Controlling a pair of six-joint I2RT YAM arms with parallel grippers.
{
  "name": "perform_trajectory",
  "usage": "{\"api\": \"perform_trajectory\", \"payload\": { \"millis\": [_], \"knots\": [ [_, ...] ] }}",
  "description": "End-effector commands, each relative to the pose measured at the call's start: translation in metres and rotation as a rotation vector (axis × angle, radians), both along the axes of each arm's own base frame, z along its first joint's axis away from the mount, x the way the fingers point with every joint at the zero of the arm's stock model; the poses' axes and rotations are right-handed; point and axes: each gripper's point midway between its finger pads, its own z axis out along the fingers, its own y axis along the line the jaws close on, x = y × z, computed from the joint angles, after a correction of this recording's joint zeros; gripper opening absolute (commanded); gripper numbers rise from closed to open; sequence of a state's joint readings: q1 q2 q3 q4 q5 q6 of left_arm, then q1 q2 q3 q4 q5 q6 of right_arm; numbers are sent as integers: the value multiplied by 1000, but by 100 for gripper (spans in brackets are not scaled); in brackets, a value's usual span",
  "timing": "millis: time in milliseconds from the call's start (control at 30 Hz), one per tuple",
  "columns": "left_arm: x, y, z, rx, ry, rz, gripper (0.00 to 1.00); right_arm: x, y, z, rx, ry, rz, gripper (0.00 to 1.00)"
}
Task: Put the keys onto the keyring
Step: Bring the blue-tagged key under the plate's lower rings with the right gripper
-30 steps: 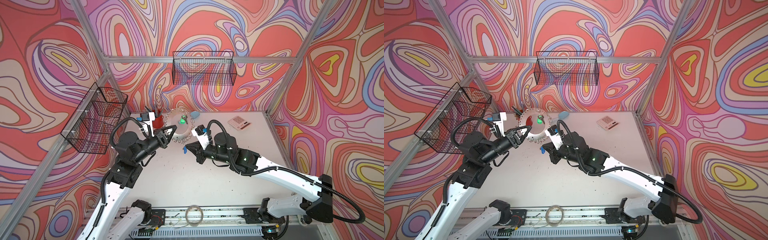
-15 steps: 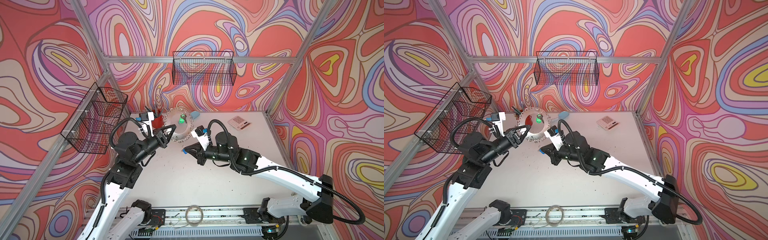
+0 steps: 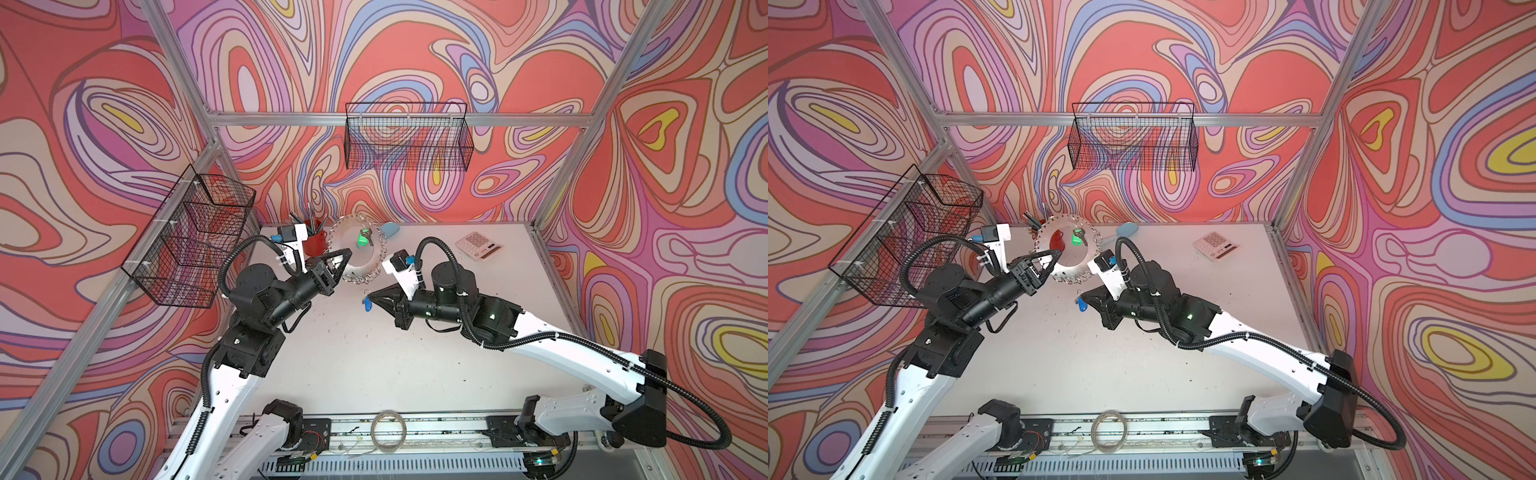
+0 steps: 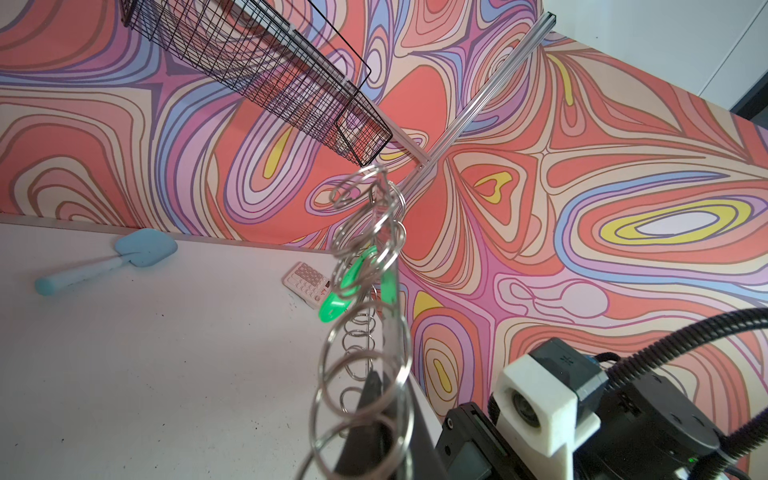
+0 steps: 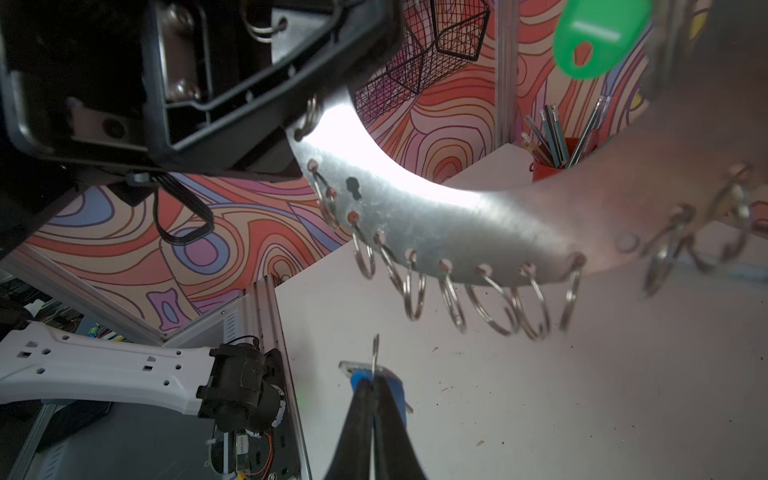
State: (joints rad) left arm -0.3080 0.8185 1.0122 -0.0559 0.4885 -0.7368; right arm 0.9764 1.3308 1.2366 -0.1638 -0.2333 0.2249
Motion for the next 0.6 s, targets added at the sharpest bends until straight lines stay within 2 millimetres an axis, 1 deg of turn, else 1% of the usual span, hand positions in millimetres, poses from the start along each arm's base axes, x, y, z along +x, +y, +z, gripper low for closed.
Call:
{"api": "perform_trajectory", "payload": {
  "millis": [0,133,267,567],
  "knots": [
    [-6,1,15,-21,-58,-4,0,-1,-5,22,35,-45,-8,0],
    [-7,1,15,-18,-57,-3,0,-4,-11,20,26,-39,-13,0],
    [-7,2,14,-17,-57,1,0,0,-21,21,13,-49,-62,0],
    [-9,3,18,-22,-63,3,0,8,-17,13,-7,-42,-86,0]
  ]
}}
